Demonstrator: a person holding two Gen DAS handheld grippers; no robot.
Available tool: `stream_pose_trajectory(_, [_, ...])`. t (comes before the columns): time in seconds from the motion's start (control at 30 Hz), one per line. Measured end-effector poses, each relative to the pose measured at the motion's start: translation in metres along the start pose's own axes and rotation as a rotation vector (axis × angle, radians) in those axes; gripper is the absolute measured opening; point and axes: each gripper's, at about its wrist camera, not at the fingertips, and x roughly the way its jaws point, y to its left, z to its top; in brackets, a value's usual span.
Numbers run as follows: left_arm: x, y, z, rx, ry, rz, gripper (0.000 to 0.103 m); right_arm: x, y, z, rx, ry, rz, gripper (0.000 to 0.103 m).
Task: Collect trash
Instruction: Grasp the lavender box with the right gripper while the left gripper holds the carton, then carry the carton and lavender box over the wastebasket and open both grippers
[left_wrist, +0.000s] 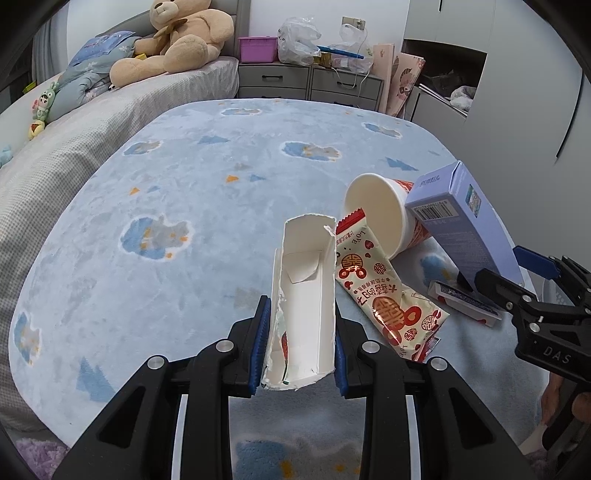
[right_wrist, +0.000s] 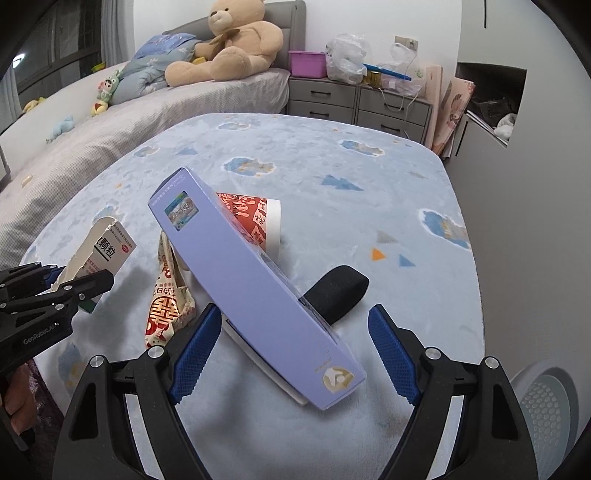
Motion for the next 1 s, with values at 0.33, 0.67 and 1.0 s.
stream_pose_trajectory(0.33, [0.004,0.001,-0.001,-0.002,0.01,0.003,0.029,0.014,0.008,0.003,-0.045,0.034,0.002,0.059])
stream_pose_trajectory(0.67, [0.005,0.001,-0.001,-0.002,0.009,0.004,0.029,0.01,0.008,0.002,-0.03,0.028,0.019,0.042])
stream_pose_trajectory(1.0, [0.004,-0.001,-0.002,0.007,0.004,0.003,0.029,-0.002,0.001,0.002,0.041,0.017,0.084,0.034])
